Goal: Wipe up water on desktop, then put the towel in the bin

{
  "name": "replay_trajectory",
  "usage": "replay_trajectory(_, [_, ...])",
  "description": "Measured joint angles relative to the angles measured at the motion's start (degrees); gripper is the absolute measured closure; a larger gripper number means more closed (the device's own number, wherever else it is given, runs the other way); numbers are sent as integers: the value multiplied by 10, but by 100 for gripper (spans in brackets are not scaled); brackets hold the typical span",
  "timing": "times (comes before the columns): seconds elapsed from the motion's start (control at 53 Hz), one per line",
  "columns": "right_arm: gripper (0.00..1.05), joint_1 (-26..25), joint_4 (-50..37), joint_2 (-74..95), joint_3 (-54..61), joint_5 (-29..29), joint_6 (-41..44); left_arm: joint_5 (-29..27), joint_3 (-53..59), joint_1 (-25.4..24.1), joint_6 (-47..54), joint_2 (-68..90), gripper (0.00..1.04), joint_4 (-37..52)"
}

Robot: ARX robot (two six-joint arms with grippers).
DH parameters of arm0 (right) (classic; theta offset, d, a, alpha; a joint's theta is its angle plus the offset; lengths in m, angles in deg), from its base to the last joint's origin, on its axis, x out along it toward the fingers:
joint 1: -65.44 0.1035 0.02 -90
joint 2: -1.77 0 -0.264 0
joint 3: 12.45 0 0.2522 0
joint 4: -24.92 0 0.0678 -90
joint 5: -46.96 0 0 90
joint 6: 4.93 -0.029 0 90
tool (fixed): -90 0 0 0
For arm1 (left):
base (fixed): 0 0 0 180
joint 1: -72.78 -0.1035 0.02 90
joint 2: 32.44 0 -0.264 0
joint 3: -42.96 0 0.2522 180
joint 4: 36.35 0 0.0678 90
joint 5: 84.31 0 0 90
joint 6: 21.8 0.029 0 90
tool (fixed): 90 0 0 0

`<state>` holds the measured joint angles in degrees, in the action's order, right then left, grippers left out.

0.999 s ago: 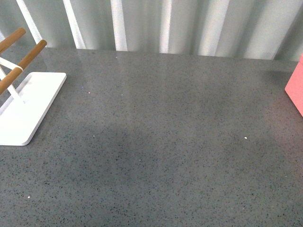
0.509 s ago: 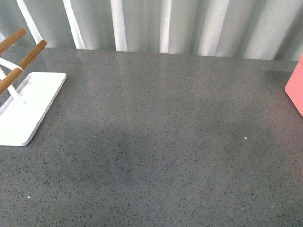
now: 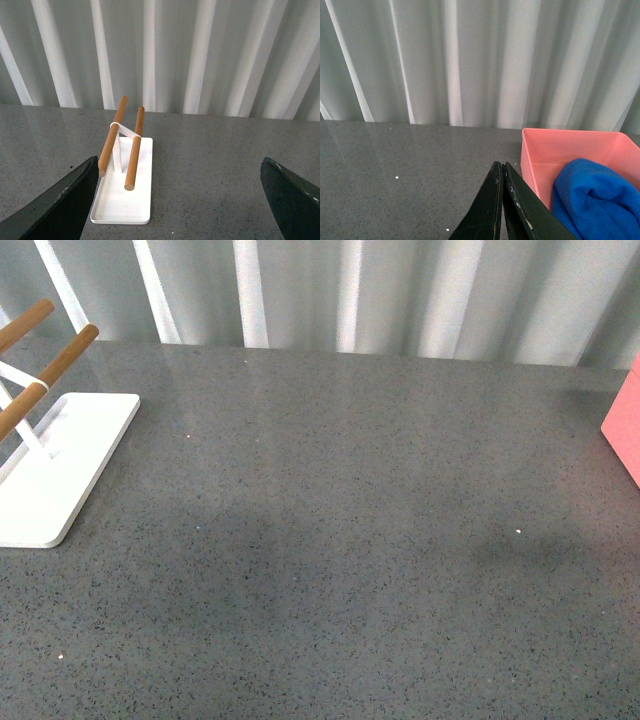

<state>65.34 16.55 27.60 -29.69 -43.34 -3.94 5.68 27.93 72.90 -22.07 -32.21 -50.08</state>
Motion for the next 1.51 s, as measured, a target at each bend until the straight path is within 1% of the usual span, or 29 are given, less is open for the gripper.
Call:
replay_trajectory(0.226, [102, 0, 36, -51, 15, 0, 0, 0, 0, 0, 0, 0, 7, 0])
replay_trajectory(0.32, [102, 0, 28, -65, 22, 0, 0, 0, 0, 0, 0, 0, 7, 0])
replay_trajectory(0.886, [102, 0, 118, -157, 22, 0, -3, 0, 0, 0, 0, 0, 7, 0])
replay_trajectory(0.905, [102, 0, 123, -162, 22, 1, -3, 0, 0, 0, 0, 0, 7, 0])
replay_trajectory(0.98, [102, 0, 195, -215, 22, 0, -3, 0, 0, 0, 0, 0, 7, 0])
replay_trajectory(1.018, [102, 0, 214, -233, 22, 1, -3, 0, 0, 0, 0, 0, 7, 0])
replay_trajectory(1.301, [102, 0, 221, -255, 22, 2, -4, 0, 0, 0, 0, 0, 7, 0])
replay_trajectory(1.338, [98, 0, 221, -255, 22, 2, -4, 0, 0, 0, 0, -1, 7, 0])
replay_trajectory(1.376, [91, 0, 221, -256, 22, 2, -4, 0, 0, 0, 0, -1, 7, 0])
replay_trajectory(1.452, [81, 0, 221, -256, 22, 2, -4, 0, 0, 0, 0, -1, 7, 0])
replay_trajectory(1.508, [70, 0, 221, -256, 22, 2, -4, 0, 0, 0, 0, -1, 7, 0])
